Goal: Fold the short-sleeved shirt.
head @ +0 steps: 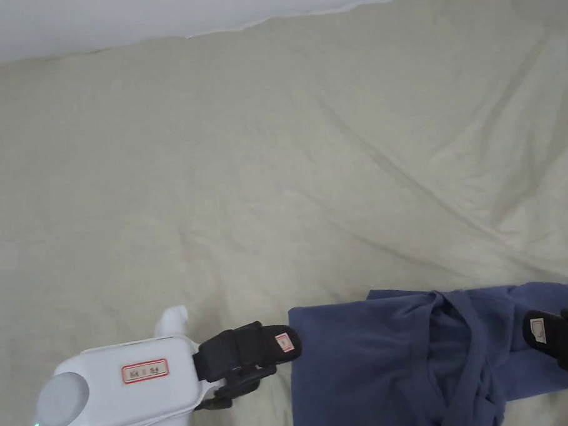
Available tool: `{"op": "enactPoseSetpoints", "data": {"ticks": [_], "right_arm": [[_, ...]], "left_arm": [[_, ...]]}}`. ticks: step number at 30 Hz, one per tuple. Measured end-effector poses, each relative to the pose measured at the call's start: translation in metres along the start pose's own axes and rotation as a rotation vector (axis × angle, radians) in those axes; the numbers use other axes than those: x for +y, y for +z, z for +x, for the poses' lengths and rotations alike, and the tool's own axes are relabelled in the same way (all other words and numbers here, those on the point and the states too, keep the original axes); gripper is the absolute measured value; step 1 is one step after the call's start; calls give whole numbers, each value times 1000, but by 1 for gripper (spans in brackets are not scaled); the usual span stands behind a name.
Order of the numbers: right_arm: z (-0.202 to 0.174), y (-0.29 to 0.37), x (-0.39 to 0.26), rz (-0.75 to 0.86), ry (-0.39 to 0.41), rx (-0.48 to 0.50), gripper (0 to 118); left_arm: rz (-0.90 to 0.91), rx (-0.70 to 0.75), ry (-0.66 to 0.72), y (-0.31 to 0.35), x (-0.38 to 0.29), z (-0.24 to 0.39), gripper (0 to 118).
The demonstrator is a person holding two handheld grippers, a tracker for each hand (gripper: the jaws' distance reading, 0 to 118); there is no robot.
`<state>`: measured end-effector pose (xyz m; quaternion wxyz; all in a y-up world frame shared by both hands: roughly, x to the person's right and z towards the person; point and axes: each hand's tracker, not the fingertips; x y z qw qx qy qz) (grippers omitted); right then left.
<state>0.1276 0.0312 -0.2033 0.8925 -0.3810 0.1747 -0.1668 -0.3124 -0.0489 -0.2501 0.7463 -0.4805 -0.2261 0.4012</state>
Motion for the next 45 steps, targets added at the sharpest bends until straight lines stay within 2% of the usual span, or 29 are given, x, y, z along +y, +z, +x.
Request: {"op": "enactPoseSetpoints", "data": {"ticks": [5, 8, 12, 17, 18, 19, 21, 22, 25, 27, 32, 35, 38, 45], "right_arm": [[-13, -9, 3, -24, 51, -42, 0], [-20, -6, 6, -17, 92, -53, 0], [-22, -8, 12, -8, 91, -39, 0], [-22, -14, 15, -13, 87, -39, 0], [-23, -15, 15, -23, 88, -53, 0], [-24, -17, 15, -39, 95, -84, 0], [-24, -17, 13, -36, 117, -101, 0], [-22, -17, 12, -36, 111, -95, 0], [-16, -17, 11, -31, 19, -54, 0], [-11, -18, 10, -28, -16, -53, 0], [-12, -17, 11, -30, 10, -77, 0], [-13, -14, 11, -31, 34, -85, 0], [-13, -13, 12, -24, 24, -82, 0], [-19, -20, 13, -23, 20, -61, 0]], "left_arm": [[-64, -75, -44, -31, 7, 0, 100], [-96, -44, -53, -41, 16, -8, 100], [-154, -151, -36, -53, 22, -8, 100], [-203, -110, -161, -64, 23, 6, 97], [-226, -97, -195, -65, 22, 11, 93], [-209, -67, -214, -66, 23, 13, 78], [-207, 6, -297, -67, 23, 17, 30], [-197, 18, -309, -68, 23, 13, 28], [-191, -39, -224, -66, 26, 7, 26], [-177, -31, -237, -62, 27, 6, 25], [-168, -4, -215, -50, 31, 3, 23], [-151, 68, -228, -29, 37, -1, 22], [-86, 78, -182, 0, 45, -11, 22], [126, 259, -95, 95, 67, -31, 21]]}}
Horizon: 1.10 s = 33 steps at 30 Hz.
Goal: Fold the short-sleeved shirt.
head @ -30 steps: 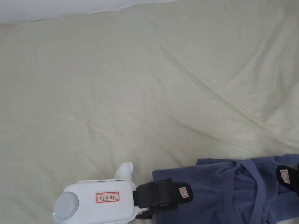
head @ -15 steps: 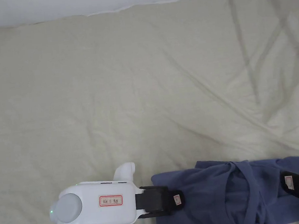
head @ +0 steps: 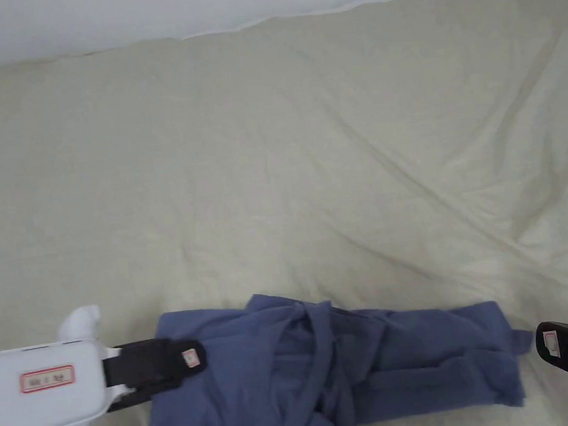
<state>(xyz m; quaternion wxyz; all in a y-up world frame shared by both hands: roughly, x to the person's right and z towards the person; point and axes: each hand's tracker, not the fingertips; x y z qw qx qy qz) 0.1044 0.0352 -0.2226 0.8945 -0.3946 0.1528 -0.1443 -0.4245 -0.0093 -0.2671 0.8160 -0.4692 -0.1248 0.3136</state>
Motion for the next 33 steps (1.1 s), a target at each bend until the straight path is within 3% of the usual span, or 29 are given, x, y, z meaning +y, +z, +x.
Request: {"op": "enactPoseSetpoints", "data": {"ticks": [3, 7, 13, 16, 23, 25, 27, 33], "right_arm": [[-2, -4, -1, -3, -6, 19, 0], [-4, -6, -3, -6, -12, 40, 0], [3, -9, -2, -8, -21, 69, 0], [12, -8, -4, -3, -29, 73, 0], [43, 5, 2, 2, -17, 79, 0], [54, 7, 2, 11, -42, 82, 0], [65, 7, 2, 4, -73, 98, 0], [84, 5, -4, 11, -99, 89, 0]], "left_arm": [[52, 87, 114, 31, 3, -14, 22], [20, 211, 62, 42, 0, 0, 22], [26, 169, 11, 38, -3, 68, 22], [2, 132, 24, 17, -1, 112, 22], [-159, 33, -100, -66, 6, 190, 22], [-188, -12, -46, -91, 4, 202, 22], [-231, 24, -38, -113, 1, 214, 22], [-304, 120, -201, -149, -4, 232, 22]]}}
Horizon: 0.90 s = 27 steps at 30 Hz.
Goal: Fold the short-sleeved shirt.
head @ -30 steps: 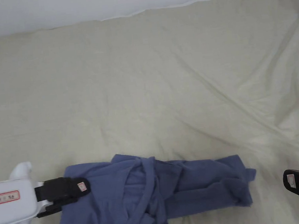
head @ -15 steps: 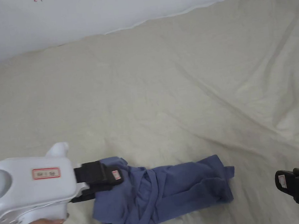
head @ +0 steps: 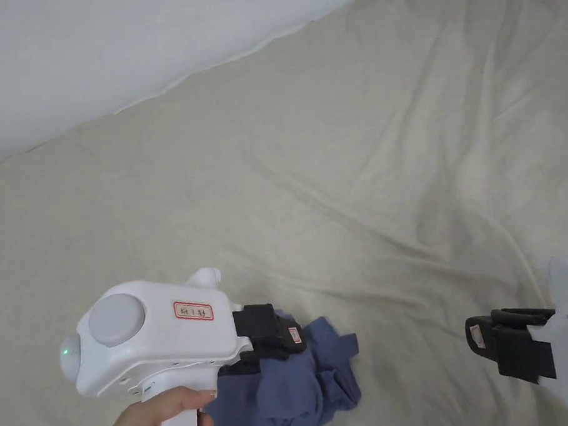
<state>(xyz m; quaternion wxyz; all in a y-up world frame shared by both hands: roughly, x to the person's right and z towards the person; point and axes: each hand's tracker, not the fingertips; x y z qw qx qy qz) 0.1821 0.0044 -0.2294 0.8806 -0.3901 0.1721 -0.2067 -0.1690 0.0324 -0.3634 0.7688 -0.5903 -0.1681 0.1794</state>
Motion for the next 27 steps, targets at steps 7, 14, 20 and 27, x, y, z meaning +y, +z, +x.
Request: {"op": "enactPoseSetpoints", "data": {"ticks": [7, 14, 20, 27], "right_arm": [[5, -1, -3, -4, -37, 8, 0], [-1, 8, -4, 13, -24, 10, 0], [-1, 10, -7, 17, -25, 7, 0], [3, 10, -4, 12, -13, -14, 0]], "left_arm": [[39, -142, -98, 8, -10, 27, 107], [174, -88, -151, 48, -28, 24, 103], [349, 54, -63, 33, -52, -7, 0], [292, -60, 48, -21, -64, -23, 0]]}}
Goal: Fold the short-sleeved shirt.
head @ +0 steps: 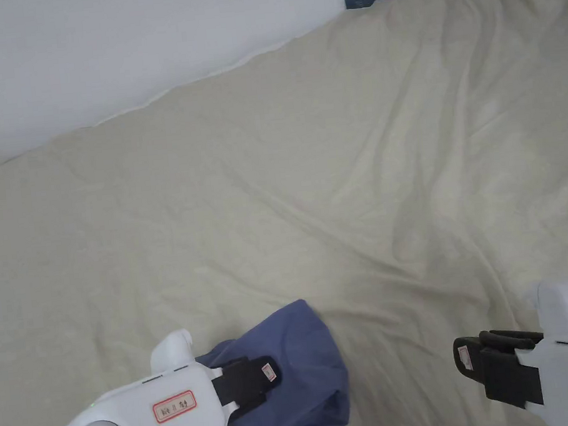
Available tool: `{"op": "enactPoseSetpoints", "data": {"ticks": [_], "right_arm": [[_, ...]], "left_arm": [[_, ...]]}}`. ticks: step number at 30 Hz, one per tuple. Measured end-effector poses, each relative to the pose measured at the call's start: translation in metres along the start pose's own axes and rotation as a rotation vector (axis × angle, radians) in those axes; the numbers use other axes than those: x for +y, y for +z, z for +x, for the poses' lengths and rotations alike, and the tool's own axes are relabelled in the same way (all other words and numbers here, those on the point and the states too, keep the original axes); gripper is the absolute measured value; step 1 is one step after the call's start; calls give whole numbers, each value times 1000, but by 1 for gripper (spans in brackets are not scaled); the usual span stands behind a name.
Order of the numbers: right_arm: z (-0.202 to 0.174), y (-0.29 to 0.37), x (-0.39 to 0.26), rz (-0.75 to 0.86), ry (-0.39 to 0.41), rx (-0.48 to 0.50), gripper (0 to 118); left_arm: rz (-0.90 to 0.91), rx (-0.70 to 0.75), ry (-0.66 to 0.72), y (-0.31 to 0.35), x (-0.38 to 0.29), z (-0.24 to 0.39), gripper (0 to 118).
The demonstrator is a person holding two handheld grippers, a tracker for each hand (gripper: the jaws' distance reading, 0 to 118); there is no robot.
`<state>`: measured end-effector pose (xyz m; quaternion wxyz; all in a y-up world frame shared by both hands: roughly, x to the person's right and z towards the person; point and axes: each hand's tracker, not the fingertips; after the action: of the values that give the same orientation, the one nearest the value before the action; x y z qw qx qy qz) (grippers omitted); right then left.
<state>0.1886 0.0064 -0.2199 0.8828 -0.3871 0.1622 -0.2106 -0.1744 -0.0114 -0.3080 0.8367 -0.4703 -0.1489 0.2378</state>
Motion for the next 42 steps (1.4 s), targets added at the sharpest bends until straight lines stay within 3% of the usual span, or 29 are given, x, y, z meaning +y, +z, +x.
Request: {"op": "enactPoseSetpoints", "data": {"ticks": [1, 4, 8, 13, 16, 21, 23, 26, 30, 32, 34, 37, 42], "right_arm": [[1, 1, 1, 3, 1, -5, 0], [7, 1, 3, 8, -5, -4, 0], [13, -3, 2, 6, -19, -12, 0], [19, -7, -1, -2, -40, -21, 0], [20, -8, 0, -7, -42, -32, 0], [12, 1, 5, 9, -18, -41, 0], [5, 4, 7, 11, 44, -41, 0], [-21, 4, 8, 61, 201, -37, 0], [-62, -12, 9, 86, 300, 93, 0], [-81, -30, 8, 84, 364, 69, 0], [-106, -52, 1, 95, 513, 14, 0], [-125, -90, -7, 55, 509, 114, 0], [-131, -145, -26, -31, 574, -18, 0]], "left_arm": [[-4, 30, 0, -9, 2, -2, 0], [7, -77, 62, -22, -1, 0, 0], [-57, -61, -71, -47, -4, 27, 0], [-112, -114, -84, -74, -12, 53, 0], [-184, -153, -164, -89, -22, 78, 0], [-159, -214, -185, -64, -33, 86, 0], [-98, -203, -158, -39, -30, 79, 0], [23, -196, -61, 12, -26, 50, 0], [106, -102, -8, 69, -29, -4, 0], [155, -77, 44, 91, -33, -29, 0], [191, -96, 110, 110, -35, -54, 0], [237, -95, 171, 127, -41, -79, 0], [227, -108, 200, 132, -42, -108, 0]]}}
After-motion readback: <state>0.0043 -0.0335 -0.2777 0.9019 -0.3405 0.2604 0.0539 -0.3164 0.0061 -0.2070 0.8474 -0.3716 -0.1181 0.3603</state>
